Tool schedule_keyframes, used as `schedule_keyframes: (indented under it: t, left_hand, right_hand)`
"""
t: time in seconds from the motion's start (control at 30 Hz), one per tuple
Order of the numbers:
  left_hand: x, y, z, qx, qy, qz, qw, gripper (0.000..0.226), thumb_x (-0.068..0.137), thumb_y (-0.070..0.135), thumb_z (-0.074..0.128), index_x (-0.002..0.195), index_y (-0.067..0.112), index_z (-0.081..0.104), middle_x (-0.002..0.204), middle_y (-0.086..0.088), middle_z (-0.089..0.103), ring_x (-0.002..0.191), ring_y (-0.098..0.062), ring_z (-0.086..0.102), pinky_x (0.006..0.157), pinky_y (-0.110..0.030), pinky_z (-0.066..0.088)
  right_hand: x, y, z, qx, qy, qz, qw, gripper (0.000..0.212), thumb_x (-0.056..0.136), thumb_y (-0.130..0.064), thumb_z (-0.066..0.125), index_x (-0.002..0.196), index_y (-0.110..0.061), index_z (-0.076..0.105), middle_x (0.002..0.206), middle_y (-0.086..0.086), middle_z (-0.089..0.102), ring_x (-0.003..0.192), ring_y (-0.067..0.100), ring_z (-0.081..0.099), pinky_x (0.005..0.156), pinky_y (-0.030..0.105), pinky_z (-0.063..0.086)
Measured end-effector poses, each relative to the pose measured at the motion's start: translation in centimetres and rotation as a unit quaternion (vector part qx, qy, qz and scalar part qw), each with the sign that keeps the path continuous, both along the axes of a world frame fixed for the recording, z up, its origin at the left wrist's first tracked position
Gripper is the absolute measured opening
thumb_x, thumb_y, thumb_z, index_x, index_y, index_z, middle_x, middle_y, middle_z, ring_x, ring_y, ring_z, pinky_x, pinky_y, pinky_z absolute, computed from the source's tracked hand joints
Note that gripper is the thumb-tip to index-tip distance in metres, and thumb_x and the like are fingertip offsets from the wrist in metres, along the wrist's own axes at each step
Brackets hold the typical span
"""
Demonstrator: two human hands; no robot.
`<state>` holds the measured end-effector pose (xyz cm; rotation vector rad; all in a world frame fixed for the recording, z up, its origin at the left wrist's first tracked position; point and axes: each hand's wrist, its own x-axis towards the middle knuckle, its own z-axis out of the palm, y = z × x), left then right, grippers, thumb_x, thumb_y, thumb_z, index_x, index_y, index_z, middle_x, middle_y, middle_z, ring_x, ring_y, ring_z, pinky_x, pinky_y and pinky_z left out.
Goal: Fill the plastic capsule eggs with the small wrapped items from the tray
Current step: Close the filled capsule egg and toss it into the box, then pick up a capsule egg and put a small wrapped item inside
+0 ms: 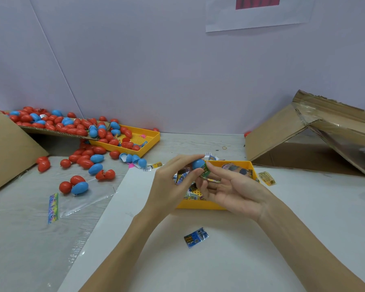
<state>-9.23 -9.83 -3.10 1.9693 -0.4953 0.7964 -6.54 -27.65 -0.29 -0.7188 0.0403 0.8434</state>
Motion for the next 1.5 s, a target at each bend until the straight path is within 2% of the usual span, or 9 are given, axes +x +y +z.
schedule_keyframes:
  t: [0.13,0.27,0.5,0.77,1.0,1.1,1.2,1.3,1.5]
  left_hand:
    - [-0.2,-0.5,0.0,-0.034,0.045,-0.035,0.998,0.032,0.095,0.023,0.064,0.124,0.008,0.067,0.117,-0.001,0.070,0.114,-0.025,0.066,0.097,-0.034,0.055]
    - [-0.4,-0.5,0.0,-0.034,0.012,-0.016,0.999,0.034,0.094,0.019,0.065,0.124,0.005,0.070,0.119,-0.002,0.074,0.110,-0.014,0.070,0.094,-0.025,0.055]
    - [-0.3,-0.2,-0.1,-0.022,-0.009,-0.015,1.000,0.037,0.091,0.016,0.067,0.125,0.003,0.069,0.115,-0.002,0.075,0.102,-0.004,0.072,0.088,-0.016,0.055]
    - [-0.4,-0.4,-0.4,-0.039,-0.004,-0.011,0.999,0.035,0.093,0.015,0.064,0.127,0.008,0.067,0.116,-0.002,0.075,0.101,-0.010,0.073,0.086,-0.021,0.058]
    - [-0.2,-0.1,-0.9,-0.069,0.104,-0.002,0.992,0.033,0.106,0.025,0.049,0.135,0.024,0.064,0.127,0.014,0.070,0.110,-0.012,0.068,0.094,-0.046,0.057]
    - [-0.2,0.8,-0.4,-0.096,0.087,0.020,0.991,0.043,0.108,0.045,0.036,0.143,0.031,0.055,0.136,0.024,0.062,0.127,0.000,0.057,0.100,-0.019,0.050]
    - [0.0,1.4,-0.1,-0.118,0.072,0.059,0.989,0.042,0.107,0.044,0.037,0.138,0.029,0.061,0.128,0.025,0.066,0.126,0.006,0.056,0.093,-0.006,0.044]
    - [0.2,1.4,-0.2,-0.115,0.084,0.095,0.985,0.035,0.106,0.036,0.043,0.127,0.024,0.068,0.119,0.019,0.072,0.117,0.002,0.062,0.083,-0.003,0.046]
    - [1.1,2.7,-0.6,-0.127,0.132,0.190,0.964,0.020,0.106,0.030,0.049,0.114,0.029,0.068,0.101,0.020,0.071,0.099,0.010,0.062,0.067,-0.007,0.050]
  right_hand:
    - [0.1,-0.1,-0.1,-0.004,-0.008,0.005,1.000,0.031,0.082,-0.017,0.079,0.103,0.005,0.078,0.098,0.017,0.071,0.080,0.020,0.068,0.073,0.026,0.060]
    - [0.0,-0.1,-0.3,0.025,0.026,0.020,0.999,0.036,0.084,-0.014,0.079,0.112,0.007,0.073,0.095,0.019,0.069,0.081,0.024,0.069,0.069,0.027,0.059]
    - [-0.2,0.3,-0.4,0.067,0.071,0.045,0.994,0.029,0.088,-0.018,0.077,0.105,0.005,0.075,0.097,0.014,0.064,0.083,0.021,0.064,0.059,0.019,0.048]
    - [0.0,0.6,-0.8,0.055,0.040,0.035,0.997,0.035,0.077,-0.019,0.081,0.103,0.004,0.077,0.094,0.013,0.067,0.085,0.017,0.064,0.055,0.017,0.048]
    - [1.2,0.4,-1.5,-0.163,-0.138,-0.062,0.975,0.044,0.097,-0.036,0.065,0.111,0.004,0.073,0.091,0.015,0.072,0.070,0.014,0.064,0.059,0.019,0.055]
    - [3.7,-2.2,1.9,0.031,-0.045,-0.084,0.995,0.040,0.102,-0.024,0.053,0.119,0.010,0.066,0.084,0.011,0.063,0.069,0.012,0.056,0.057,0.018,0.049]
    - [7.2,-6.6,6.5,0.178,-0.059,-0.203,0.961,0.049,0.108,-0.029,0.036,0.127,0.006,0.064,0.086,0.012,0.063,0.067,0.014,0.059,0.057,0.017,0.044]
    - [8.5,-8.2,7.6,0.067,-0.140,-0.262,0.953,0.067,0.110,-0.045,0.021,0.124,0.001,0.068,0.084,0.011,0.064,0.066,0.013,0.057,0.052,0.019,0.043]
    - [5.7,-4.8,0.5,-0.164,-0.250,-0.161,0.941,0.042,0.109,-0.027,0.044,0.108,0.001,0.074,0.076,0.008,0.065,0.063,0.012,0.060,0.051,0.020,0.051]
